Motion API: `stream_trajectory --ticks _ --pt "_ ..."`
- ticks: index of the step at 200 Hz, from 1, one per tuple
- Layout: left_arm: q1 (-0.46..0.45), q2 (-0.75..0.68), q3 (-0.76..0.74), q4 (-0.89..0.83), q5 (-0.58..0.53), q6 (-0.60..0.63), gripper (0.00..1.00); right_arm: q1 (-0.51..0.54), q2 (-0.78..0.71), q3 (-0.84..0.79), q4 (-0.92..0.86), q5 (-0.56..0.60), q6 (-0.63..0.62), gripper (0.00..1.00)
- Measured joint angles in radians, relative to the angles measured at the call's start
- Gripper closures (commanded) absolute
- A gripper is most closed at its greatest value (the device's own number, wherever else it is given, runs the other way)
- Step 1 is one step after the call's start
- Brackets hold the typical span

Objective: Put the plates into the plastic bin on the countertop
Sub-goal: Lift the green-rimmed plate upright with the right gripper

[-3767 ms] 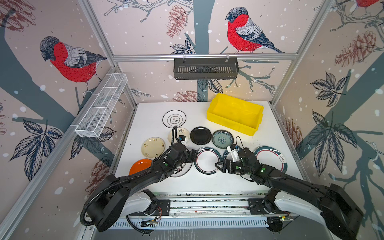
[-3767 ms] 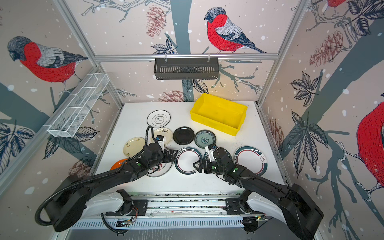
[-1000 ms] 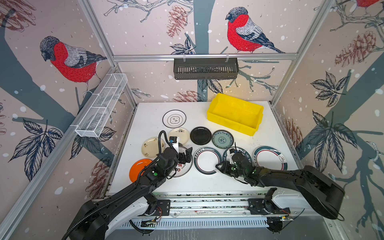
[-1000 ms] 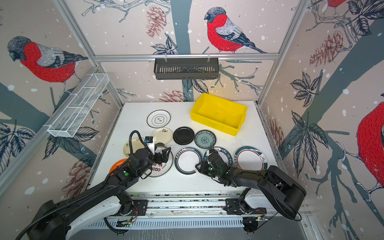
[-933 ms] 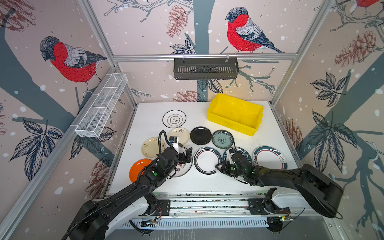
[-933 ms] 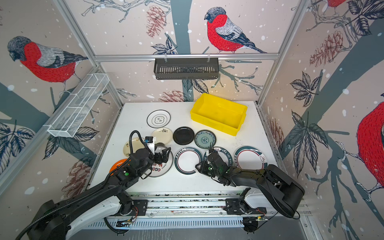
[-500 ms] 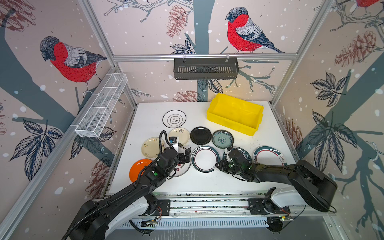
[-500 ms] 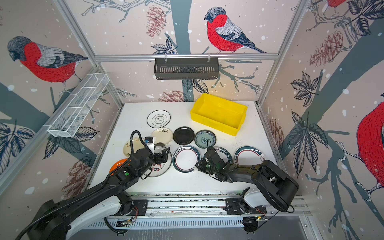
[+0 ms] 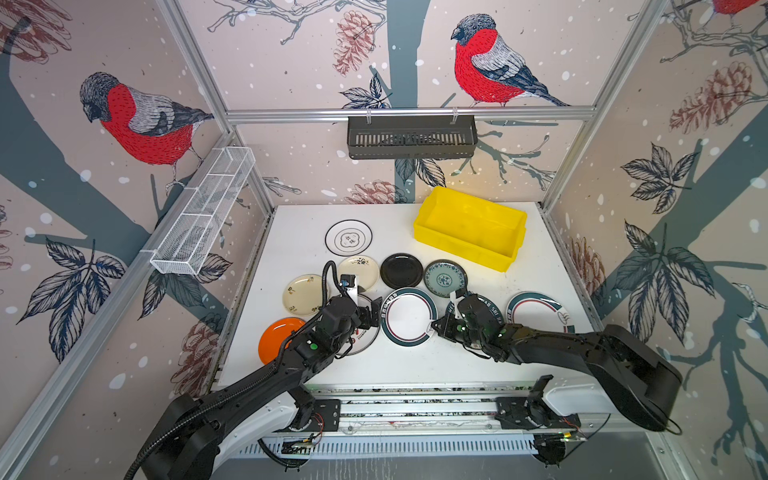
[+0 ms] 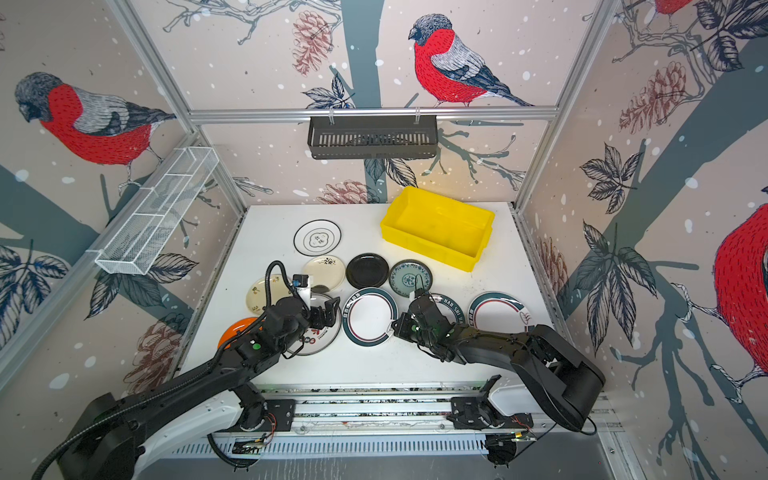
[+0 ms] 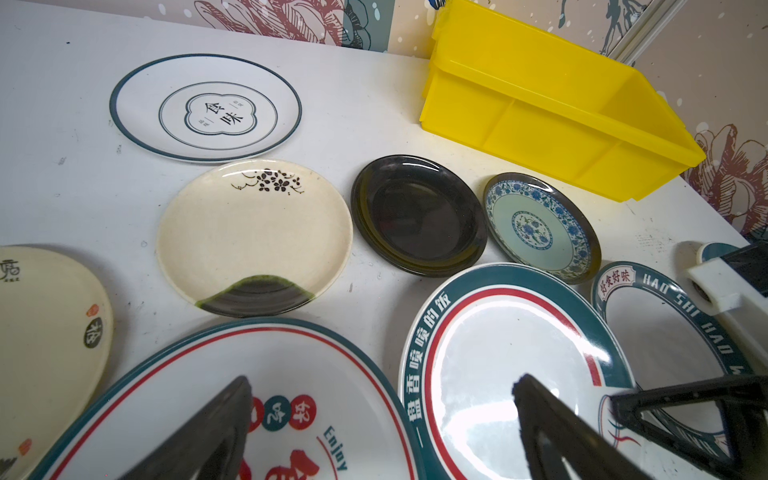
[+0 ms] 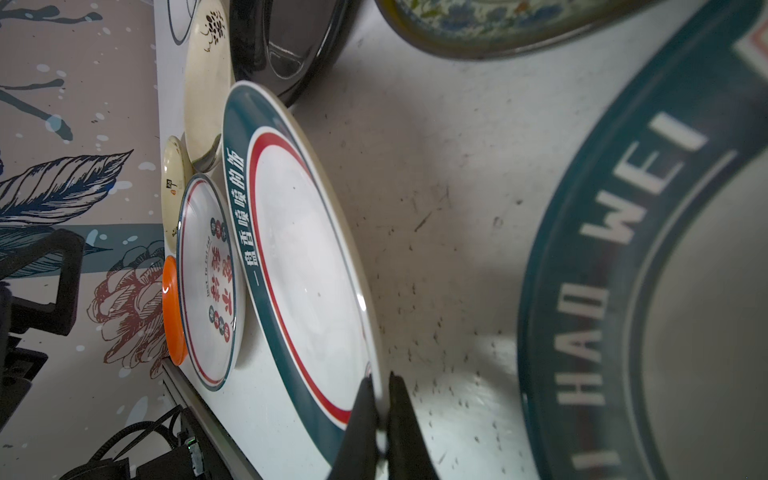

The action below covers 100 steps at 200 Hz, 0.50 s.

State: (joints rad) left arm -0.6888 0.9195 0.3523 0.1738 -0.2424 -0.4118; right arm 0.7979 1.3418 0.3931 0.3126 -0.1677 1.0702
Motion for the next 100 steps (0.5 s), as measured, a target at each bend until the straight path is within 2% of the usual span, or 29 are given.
stream_trajectory --ticks 100 --pt "0.0 0.017 -0.002 0.001 0.0 0.0 0.03 -0.034 -0.115 0.039 -0.148 0.055 -0.023 1.0"
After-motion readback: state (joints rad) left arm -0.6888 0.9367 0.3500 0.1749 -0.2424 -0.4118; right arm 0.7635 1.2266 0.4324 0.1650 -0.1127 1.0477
